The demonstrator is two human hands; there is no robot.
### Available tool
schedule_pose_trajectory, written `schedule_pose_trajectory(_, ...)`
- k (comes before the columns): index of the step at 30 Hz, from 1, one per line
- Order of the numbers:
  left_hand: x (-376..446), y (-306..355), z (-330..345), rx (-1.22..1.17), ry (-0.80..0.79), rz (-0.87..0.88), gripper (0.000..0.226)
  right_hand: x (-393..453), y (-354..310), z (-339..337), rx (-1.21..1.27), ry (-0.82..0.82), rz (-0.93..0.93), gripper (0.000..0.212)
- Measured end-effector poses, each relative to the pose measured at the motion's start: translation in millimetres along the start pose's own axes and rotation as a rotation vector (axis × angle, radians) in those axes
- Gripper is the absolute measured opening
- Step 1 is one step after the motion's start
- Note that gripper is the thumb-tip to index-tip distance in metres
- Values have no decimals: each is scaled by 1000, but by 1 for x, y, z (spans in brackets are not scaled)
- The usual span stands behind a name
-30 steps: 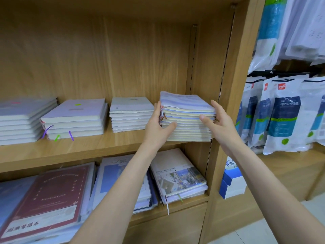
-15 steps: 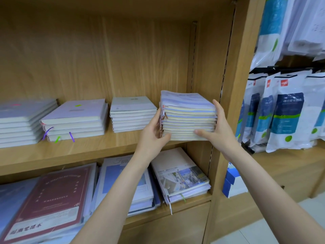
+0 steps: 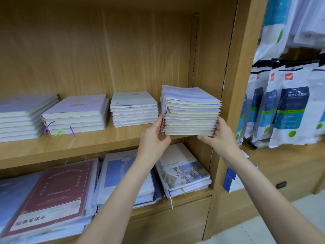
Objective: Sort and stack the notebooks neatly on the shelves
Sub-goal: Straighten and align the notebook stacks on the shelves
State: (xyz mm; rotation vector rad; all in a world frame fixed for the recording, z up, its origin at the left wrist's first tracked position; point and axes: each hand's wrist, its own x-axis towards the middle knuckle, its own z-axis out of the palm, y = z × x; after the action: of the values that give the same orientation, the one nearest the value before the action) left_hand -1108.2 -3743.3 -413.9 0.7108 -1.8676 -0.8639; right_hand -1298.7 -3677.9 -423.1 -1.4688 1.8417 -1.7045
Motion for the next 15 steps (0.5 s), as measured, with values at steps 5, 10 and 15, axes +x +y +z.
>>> schedule_pose_trajectory(5,-16,2,-4,-70,-12,-75,77,-5,-5,-6,90,-48,11,68)
schedule_pose_trajectory(10,-23,3,-3,-65,-39,-153,76,-4,2,-4,-21,-51,1,64)
schedule_pose_trajectory(15,-22,6,-1,-38,-42,-166,77,-4,3,-4,-79,-63,-19,60)
